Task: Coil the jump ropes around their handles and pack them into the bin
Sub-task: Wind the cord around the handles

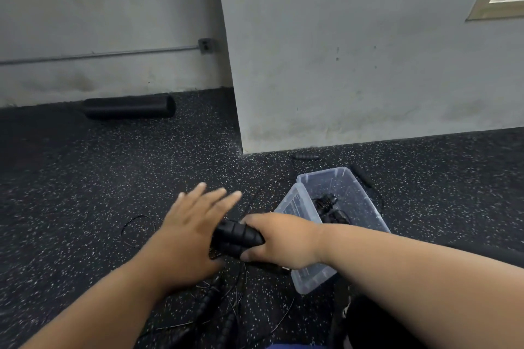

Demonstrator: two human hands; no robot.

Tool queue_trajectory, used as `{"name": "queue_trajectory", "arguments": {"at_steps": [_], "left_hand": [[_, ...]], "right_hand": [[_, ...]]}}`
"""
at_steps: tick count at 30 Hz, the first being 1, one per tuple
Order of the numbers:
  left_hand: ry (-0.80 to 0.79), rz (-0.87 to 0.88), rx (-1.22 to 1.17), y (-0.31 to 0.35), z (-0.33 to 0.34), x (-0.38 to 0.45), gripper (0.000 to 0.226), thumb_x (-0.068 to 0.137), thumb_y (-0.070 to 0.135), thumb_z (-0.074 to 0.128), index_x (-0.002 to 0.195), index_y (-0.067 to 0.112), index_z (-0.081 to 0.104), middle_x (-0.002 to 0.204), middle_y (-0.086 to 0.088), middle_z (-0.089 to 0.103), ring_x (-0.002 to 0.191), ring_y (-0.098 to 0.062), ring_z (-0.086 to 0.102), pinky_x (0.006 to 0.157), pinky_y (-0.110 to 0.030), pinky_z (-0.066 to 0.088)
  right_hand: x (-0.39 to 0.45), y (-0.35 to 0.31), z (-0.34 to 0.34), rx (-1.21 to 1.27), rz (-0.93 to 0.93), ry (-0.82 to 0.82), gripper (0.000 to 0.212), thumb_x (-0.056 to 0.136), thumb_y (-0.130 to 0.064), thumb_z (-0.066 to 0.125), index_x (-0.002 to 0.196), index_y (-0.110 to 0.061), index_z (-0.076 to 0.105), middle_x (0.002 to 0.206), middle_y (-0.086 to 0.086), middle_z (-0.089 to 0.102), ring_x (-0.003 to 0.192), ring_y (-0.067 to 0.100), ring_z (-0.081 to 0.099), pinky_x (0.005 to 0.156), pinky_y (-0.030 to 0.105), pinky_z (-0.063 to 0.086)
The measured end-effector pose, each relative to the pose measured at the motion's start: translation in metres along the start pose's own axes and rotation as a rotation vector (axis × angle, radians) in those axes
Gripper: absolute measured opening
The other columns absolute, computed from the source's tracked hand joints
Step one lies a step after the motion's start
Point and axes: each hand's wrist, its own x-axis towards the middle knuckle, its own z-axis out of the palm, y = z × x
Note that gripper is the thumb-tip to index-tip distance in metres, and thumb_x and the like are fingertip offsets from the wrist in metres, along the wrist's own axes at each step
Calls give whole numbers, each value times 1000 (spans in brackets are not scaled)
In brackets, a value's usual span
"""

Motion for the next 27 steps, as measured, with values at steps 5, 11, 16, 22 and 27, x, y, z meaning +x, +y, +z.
{"name": "queue_trajectory", "arguments": {"at_steps": [5, 11, 16, 22, 27], "left_hand": [[241, 0, -204, 9, 24, 12, 67, 82, 37, 73, 141, 43, 42, 114, 13, 54, 108, -16, 57, 96, -37, 50], [337, -228, -313, 12, 14, 14, 30, 80, 46, 66, 98, 38, 43, 96, 15, 50, 81, -14, 56, 70, -37, 47], [338, -315, -301, 15, 9, 12, 46, 81, 43, 70, 119, 41, 44, 103, 11, 45, 82, -21, 58, 74, -36, 47], [188, -426, -237, 17, 12, 11, 32, 82, 45, 66, 102, 31, 45, 99, 10, 50, 84, -21, 59, 70, -35, 45], [132, -402, -352, 15, 8, 7, 29, 79, 44, 67, 92, 31, 45, 88, 9, 59, 77, -15, 60, 63, -33, 44]], "right_hand": [[2, 2, -6, 347, 78, 26, 33, 87, -38, 81, 108, -20, 63, 90, -2, 68, 81, 13, 67, 83, 35, 58], [2, 0, -25, 711, 197, 136, 40, 94, -42, 74, 128, -28, 59, 100, 5, 75, 74, 19, 73, 56, 33, 57], [0, -6, -27, 814, 219, 253, 28, 107, -45, 51, 118, -20, 57, 98, 13, 70, 69, 25, 71, 50, 31, 53], [4, -19, -19, 575, 96, 360, 27, 101, -52, 59, 108, -27, 60, 91, 7, 72, 60, 19, 66, 60, 42, 60], [13, -22, -20, 487, 13, 420, 12, 104, -39, 60, 103, -27, 62, 82, 3, 68, 55, 12, 61, 54, 33, 54]]}}
